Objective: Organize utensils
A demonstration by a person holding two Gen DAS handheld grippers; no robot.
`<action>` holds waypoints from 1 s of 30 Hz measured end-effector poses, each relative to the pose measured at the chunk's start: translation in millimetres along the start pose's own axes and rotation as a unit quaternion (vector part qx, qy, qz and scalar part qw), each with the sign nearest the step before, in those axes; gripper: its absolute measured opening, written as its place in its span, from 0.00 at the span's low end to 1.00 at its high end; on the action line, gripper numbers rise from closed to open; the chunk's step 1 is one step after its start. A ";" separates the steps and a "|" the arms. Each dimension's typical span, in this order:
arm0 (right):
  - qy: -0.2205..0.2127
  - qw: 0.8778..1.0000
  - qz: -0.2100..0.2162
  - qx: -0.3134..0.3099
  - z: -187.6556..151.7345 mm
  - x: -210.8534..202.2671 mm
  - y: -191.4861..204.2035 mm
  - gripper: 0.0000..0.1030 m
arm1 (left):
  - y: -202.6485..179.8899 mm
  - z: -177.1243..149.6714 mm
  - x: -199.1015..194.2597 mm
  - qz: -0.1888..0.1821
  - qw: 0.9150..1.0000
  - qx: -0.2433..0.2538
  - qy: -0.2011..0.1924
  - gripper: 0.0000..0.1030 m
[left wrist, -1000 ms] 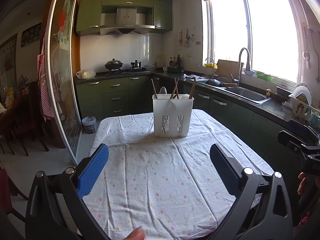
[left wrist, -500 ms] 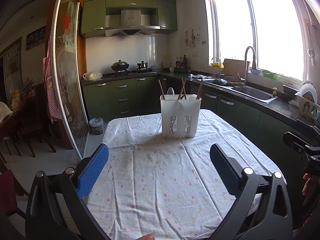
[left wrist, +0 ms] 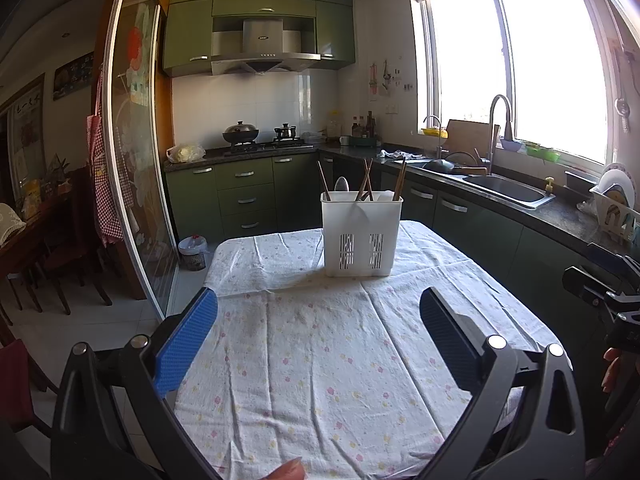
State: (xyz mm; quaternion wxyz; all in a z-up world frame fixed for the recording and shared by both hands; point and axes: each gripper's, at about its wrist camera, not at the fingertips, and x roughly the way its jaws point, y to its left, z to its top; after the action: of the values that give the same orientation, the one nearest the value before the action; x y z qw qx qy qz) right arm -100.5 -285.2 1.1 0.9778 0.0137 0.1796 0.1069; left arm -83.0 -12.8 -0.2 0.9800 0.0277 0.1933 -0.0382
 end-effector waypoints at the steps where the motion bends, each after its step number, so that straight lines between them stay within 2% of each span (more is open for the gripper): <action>1: 0.000 1.000 0.000 0.000 -0.4 0.0 0.6 0.96 | -0.3 0.2 -0.5 0.000 1.000 0.001 -0.001 0.93; 22: 0.003 1.000 0.001 -0.001 -2.9 1.9 2.7 0.96 | 0.9 1.9 0.2 -0.005 1.000 -0.001 0.007 0.93; 25: 0.003 1.000 0.000 -0.001 -3.1 1.7 3.1 0.96 | 2.5 2.0 4.0 -0.014 1.000 -0.008 0.016 0.93; 30: 0.003 1.000 0.000 0.000 -2.9 1.8 2.8 0.96 | 8.3 3.0 6.8 -0.052 0.998 -0.030 0.022 0.94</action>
State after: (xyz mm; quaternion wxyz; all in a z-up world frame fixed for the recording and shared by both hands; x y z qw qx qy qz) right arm -100.4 -282.1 -2.1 0.9772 0.0130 0.1825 0.1074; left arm -74.8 -5.1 0.3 0.9726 -0.0107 0.2174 -0.0822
